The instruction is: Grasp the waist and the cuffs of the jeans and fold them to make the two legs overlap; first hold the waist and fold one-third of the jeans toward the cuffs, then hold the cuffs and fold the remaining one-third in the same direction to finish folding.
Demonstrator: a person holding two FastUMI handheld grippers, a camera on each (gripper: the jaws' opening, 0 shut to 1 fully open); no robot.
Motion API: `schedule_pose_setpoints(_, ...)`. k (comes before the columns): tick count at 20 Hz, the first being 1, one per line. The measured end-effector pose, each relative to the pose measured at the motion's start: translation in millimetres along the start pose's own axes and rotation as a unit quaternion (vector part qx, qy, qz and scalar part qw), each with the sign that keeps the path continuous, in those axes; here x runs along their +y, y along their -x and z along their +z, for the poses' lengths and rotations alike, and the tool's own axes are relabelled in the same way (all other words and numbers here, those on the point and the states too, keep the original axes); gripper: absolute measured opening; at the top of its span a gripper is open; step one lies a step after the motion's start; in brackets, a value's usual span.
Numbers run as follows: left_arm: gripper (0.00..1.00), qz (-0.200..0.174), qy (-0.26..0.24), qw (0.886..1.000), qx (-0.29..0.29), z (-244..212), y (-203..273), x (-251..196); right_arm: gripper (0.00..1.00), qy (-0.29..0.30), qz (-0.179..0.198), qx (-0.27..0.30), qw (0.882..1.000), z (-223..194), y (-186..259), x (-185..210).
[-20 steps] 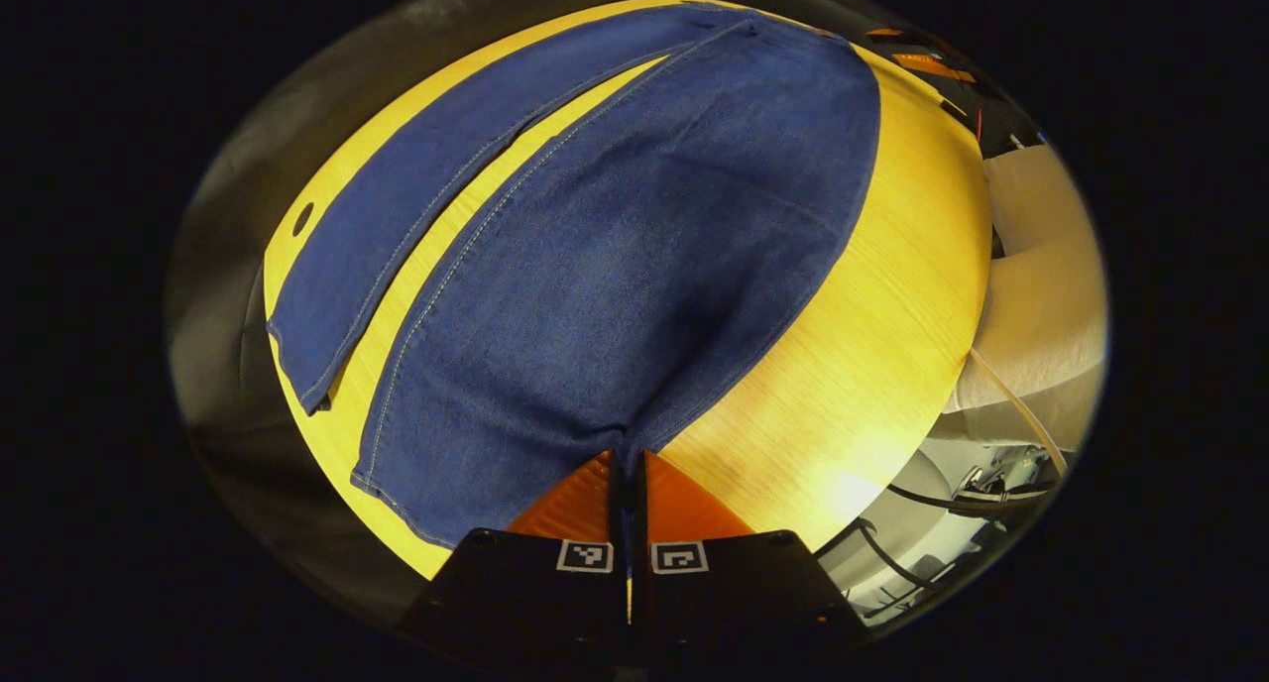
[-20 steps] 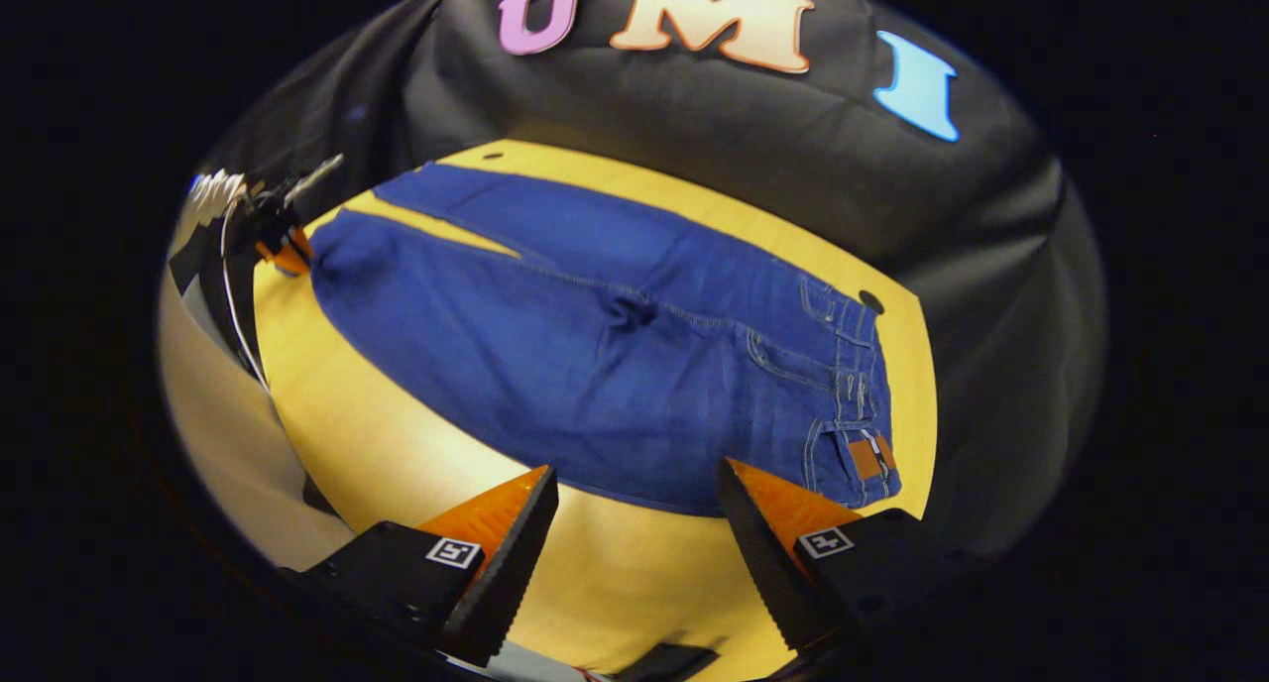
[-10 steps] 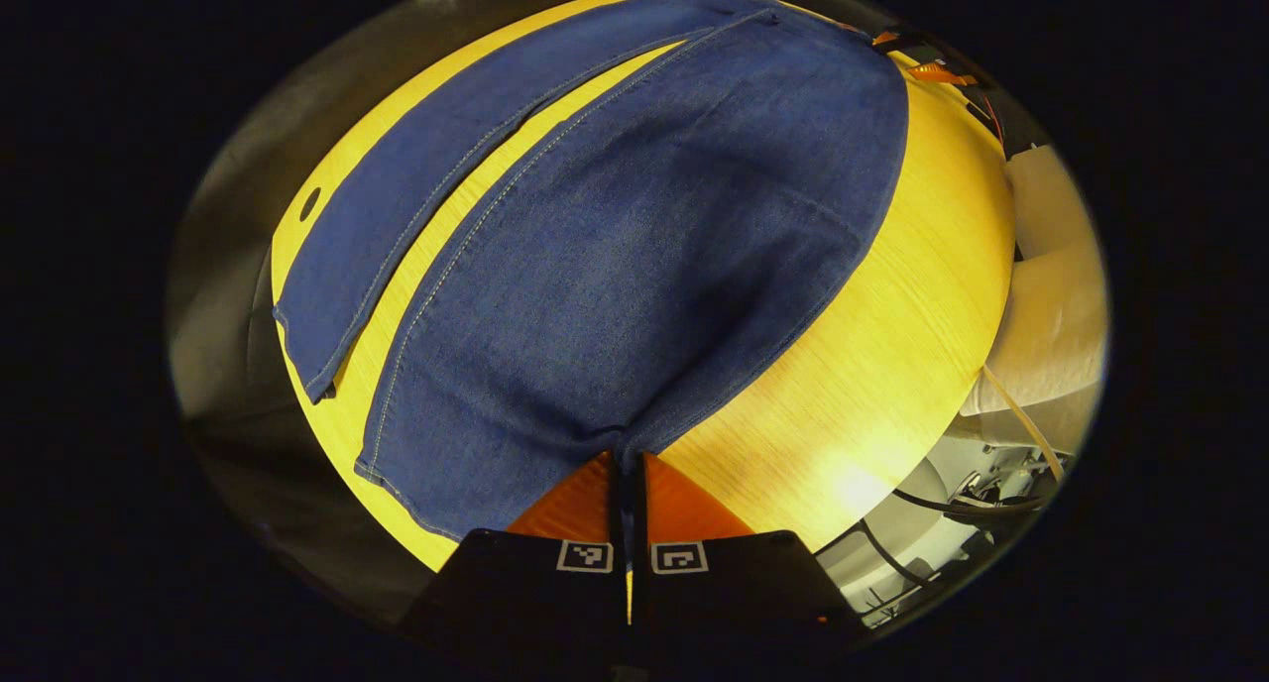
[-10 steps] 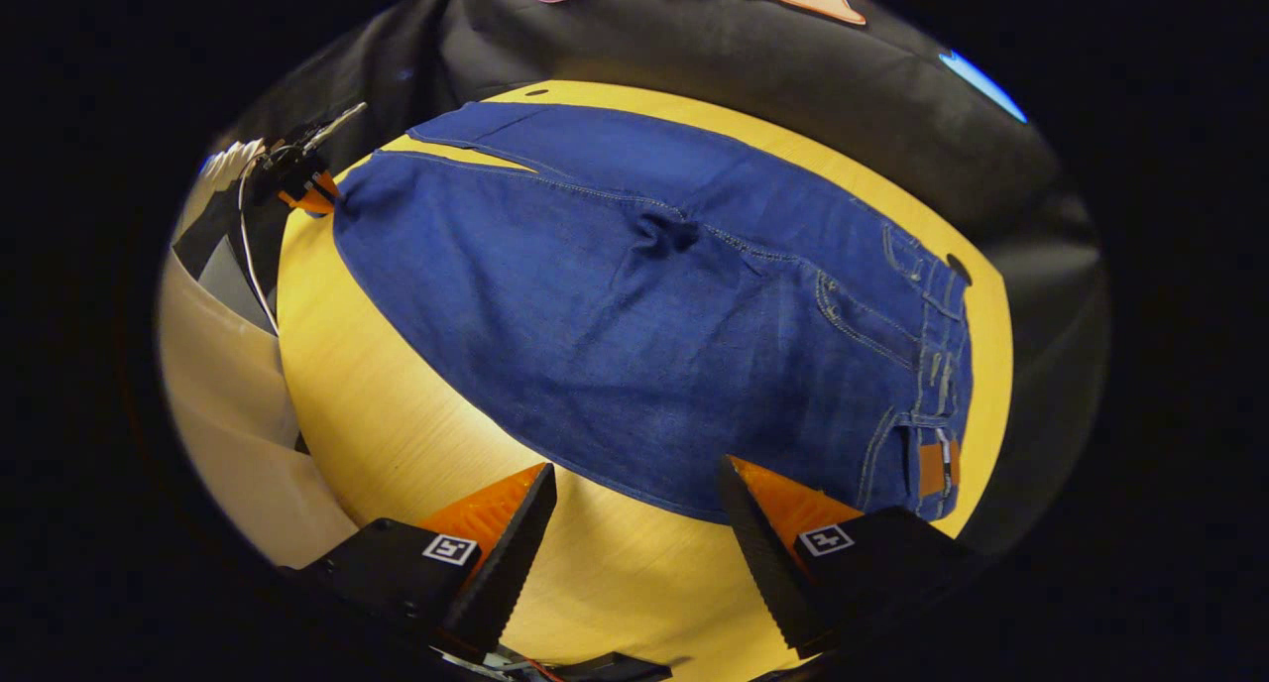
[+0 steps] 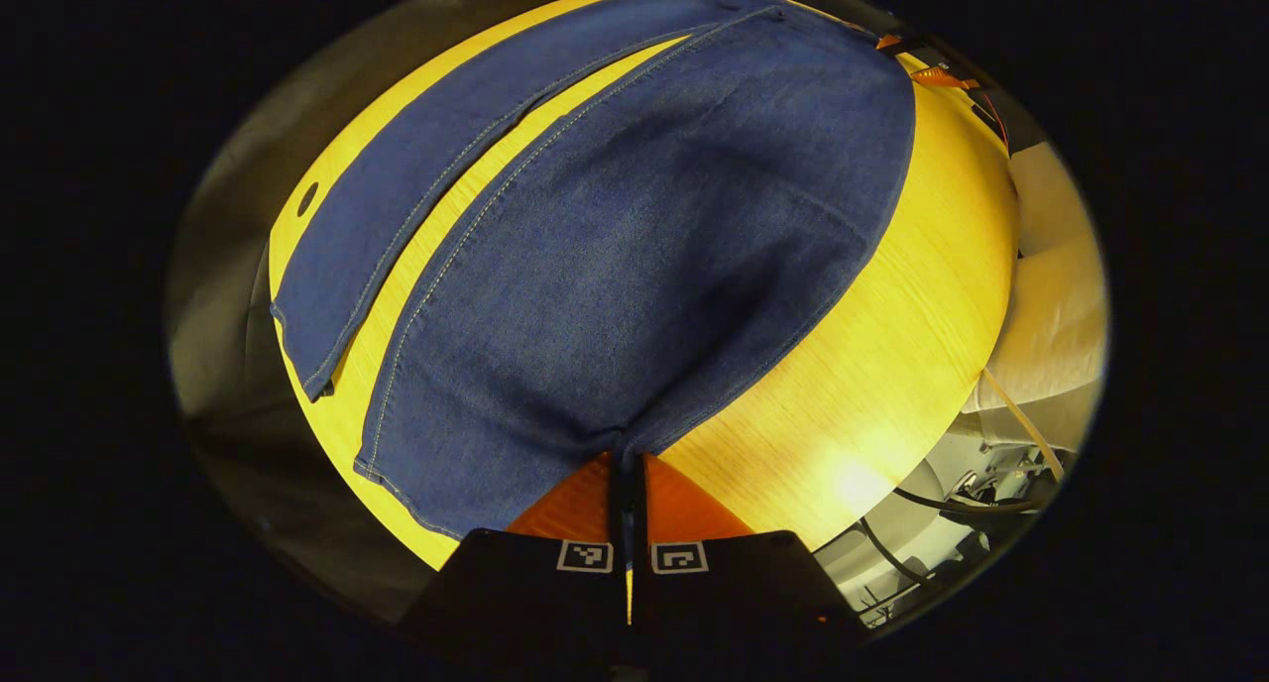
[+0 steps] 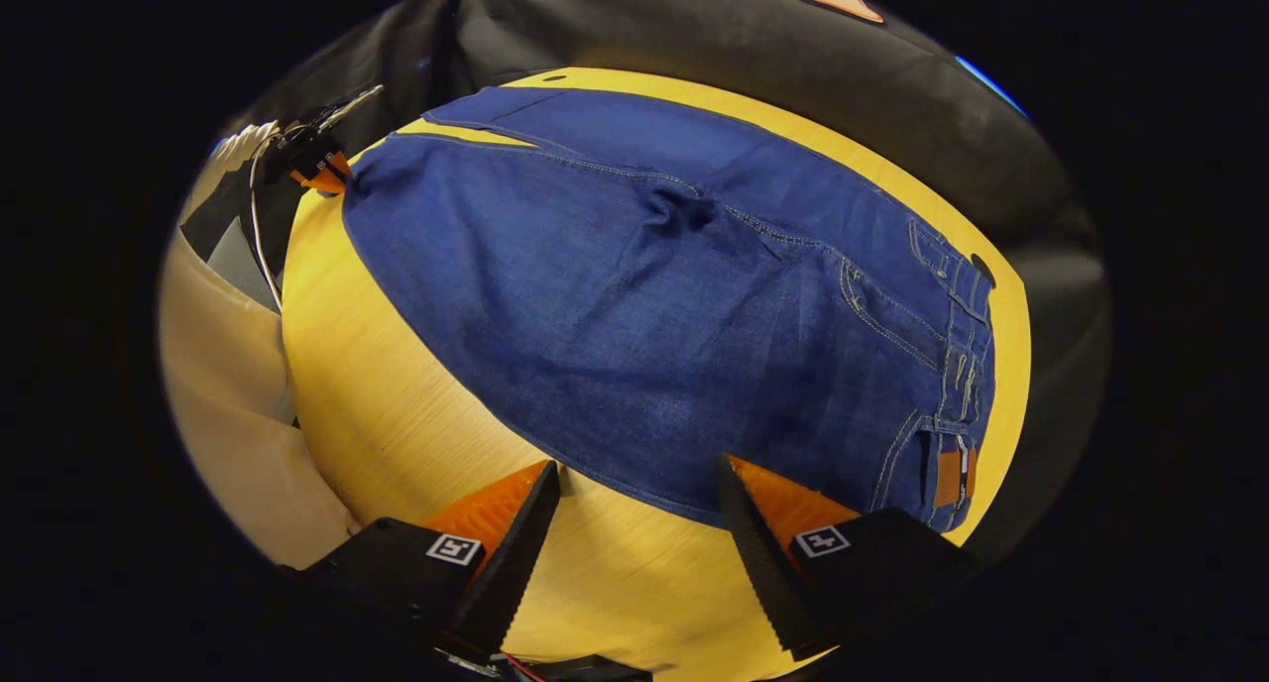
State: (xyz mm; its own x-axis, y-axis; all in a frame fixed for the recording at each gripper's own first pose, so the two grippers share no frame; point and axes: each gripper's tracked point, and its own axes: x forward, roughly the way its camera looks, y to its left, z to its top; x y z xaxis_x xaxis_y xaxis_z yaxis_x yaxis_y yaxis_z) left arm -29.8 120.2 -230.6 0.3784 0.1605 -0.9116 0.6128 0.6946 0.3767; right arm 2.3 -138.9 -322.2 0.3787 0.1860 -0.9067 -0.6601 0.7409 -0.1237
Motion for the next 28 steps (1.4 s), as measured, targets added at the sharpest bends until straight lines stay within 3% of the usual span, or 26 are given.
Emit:
schedule_pose_setpoints(2,0.00,0.000,0.001,1.000,0.000,1,0,0,0.95,0.002,-0.001,-0.001,1.000,2,-1,0)
schedule_pose_setpoints(3,0.00,-0.001,0.002,1.000,0.001,1,-1,0,0.82,0.005,0.000,-0.003,1.000,3,-2,0)
schedule_pose_setpoints(4,0.00,-0.001,0.002,1.000,0.003,1,0,-1,0.77,0.012,0.003,-0.006,1.000,5,-5,1)
schedule_pose_setpoints(9,0.00,0.002,0.003,1.000,0.006,-1,0,0,0.07,0.048,-0.008,-0.021,0.999,12,2,9)
schedule_pose_setpoints(10,0.00,0.004,0.004,1.000,0.005,-2,-2,-1,0.10,0.043,-0.015,-0.020,0.999,12,2,10)
schedule_pose_setpoints(13,0.00,0.012,0.008,1.000,0.000,-1,-2,-2,0.00,0.004,-0.034,-0.011,0.999,10,1,8)
schedule_pose_setpoints(14,0.00,0.017,0.014,1.000,-0.007,-2,-2,-1,0.03,-0.010,-0.042,-0.015,0.999,10,0,7)
schedule_pose_setpoints(18,0.00,0.051,0.073,0.994,-0.058,-1,0,-1,0.03,-0.043,-0.099,-0.039,0.993,11,2,7)
schedule_pose_setpoints(19,0.00,0.059,0.101,0.990,-0.073,-1,1,0,0.00,-0.053,-0.114,-0.044,0.991,12,4,9)
schedule_pose_setpoints(22,0.00,0.096,0.195,0.969,-0.120,0,6,6,0.03,-0.081,-0.163,-0.065,0.981,15,11,6)
schedule_pose_setpoints(25,0.00,0.127,0.233,0.951,-0.161,9,24,18,0.00,-0.096,-0.202,-0.094,0.970,30,29,4)
schedule_pose_setpoints(27,0.00,0.154,0.247,0.939,-0.185,16,39,30,0.06,-0.106,-0.227,-0.114,0.961,45,40,-1)
schedule_pose_setpoints(28,0.00,0.171,0.253,0.932,-0.196,23,49,34,0.03,-0.113,-0.240,-0.127,0.956,54,46,-4)
